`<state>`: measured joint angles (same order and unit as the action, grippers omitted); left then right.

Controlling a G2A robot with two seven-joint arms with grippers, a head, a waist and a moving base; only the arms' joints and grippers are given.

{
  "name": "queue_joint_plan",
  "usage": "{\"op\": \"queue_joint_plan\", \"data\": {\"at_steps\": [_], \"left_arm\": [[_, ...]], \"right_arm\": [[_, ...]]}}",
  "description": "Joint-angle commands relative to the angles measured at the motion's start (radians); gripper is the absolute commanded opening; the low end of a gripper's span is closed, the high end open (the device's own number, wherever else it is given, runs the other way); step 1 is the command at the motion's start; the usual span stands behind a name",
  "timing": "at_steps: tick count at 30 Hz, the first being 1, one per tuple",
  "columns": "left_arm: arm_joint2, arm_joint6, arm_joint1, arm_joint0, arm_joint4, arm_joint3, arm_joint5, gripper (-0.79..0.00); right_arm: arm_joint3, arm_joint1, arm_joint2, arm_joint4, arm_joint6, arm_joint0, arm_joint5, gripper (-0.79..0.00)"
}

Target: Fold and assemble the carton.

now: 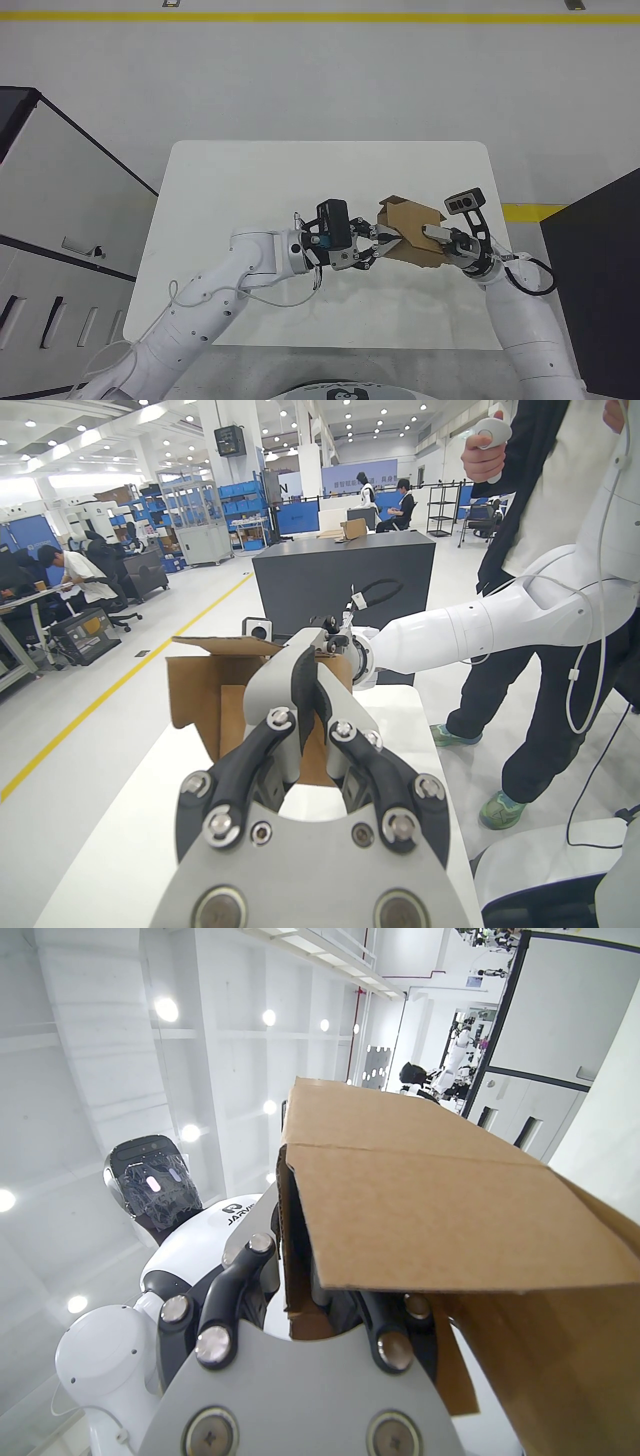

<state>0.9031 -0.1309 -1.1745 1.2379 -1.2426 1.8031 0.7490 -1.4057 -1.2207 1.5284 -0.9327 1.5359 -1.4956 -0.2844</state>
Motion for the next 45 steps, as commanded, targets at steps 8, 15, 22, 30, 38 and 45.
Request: {"op": "queue_joint_plan", "data": {"at_steps": [8, 15, 22, 30, 38, 45], "left_arm": [[-0.011, 0.01, -0.002, 0.0, 0.005, -0.006, 0.015, -0.785], [-0.009, 0.006, -0.004, -0.008, 0.007, -0.008, 0.005, -0.785], [0.01, 0.001, 0.0, 0.005, 0.007, -0.005, 0.007, -0.785], [-0.017, 0.013, -0.006, -0.007, 0.012, -0.017, 0.013, -0.785], [0.051, -0.011, 0.006, 0.02, -0.002, 0.017, -0.012, -0.785], [0.132, -0.027, 0.02, 0.057, -0.032, 0.048, -0.051, -0.785]], "right_arm": [[-0.008, -0.001, -0.006, -0.001, 0.0, -0.002, 0.0, -0.785], [-0.006, 0.0, -0.006, 0.001, 0.0, -0.001, 0.0, -0.785], [-0.007, -0.001, 0.0, -0.004, 0.0, -0.003, 0.0, -0.785], [-0.002, -0.003, -0.012, -0.002, 0.0, -0.001, 0.0, -0.785], [0.005, 0.002, -0.011, -0.068, 0.0, -0.009, 0.0, -0.785], [0.009, 0.021, -0.053, -0.179, 0.0, -0.014, 0.022, -0.785]]}}
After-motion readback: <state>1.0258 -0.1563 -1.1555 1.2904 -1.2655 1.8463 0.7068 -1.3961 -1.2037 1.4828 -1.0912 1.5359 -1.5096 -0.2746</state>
